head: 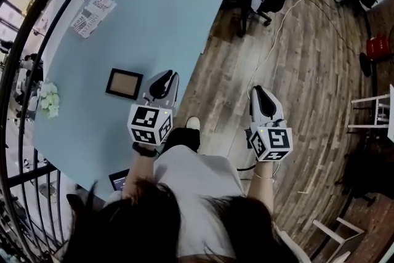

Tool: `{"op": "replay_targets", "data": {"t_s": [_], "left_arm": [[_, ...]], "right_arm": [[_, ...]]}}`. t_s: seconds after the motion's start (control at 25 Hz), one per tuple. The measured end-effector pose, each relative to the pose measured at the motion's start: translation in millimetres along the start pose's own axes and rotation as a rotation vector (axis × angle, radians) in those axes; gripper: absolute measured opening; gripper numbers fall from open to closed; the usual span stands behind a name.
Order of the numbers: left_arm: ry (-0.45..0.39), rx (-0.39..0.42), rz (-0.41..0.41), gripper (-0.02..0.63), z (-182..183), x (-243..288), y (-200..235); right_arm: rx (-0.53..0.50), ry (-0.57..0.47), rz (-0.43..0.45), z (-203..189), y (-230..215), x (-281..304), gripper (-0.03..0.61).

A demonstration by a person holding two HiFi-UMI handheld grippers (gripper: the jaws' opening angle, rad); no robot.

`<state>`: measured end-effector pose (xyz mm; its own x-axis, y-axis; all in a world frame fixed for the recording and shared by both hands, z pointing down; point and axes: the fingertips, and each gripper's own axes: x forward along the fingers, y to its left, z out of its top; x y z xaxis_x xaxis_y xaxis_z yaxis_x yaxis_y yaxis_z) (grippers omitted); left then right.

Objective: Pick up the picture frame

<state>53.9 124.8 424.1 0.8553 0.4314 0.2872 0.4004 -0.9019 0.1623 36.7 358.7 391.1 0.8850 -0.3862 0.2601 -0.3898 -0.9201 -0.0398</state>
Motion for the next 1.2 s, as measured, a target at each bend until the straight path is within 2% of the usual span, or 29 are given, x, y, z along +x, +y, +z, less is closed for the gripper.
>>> {"op": "replay_targets", "data": {"t_s": [0.28, 0.68, 1.0, 1.2], "left_arm": [[-0.020, -0.064, 0.072, 0.060, 2, 1, 47], [-0.051, -0.152, 0.316, 0.061, -1, -29, 114], [-0.112, -0.255, 0.679, 0.064, -5, -78, 179], [-0.154, -0.348, 0.955, 0.075, -16, -115, 202]], "right_arm": [[-0.017, 0.033, 0.098, 14, 24, 66, 0.037], [-0.083, 0.065, 0.330, 34, 74, 155, 0.066], [-0.153, 0.092, 0.694, 46, 160, 253, 0.067], [-0.214, 0.122, 0.981, 50, 229, 305, 0.072]]}}
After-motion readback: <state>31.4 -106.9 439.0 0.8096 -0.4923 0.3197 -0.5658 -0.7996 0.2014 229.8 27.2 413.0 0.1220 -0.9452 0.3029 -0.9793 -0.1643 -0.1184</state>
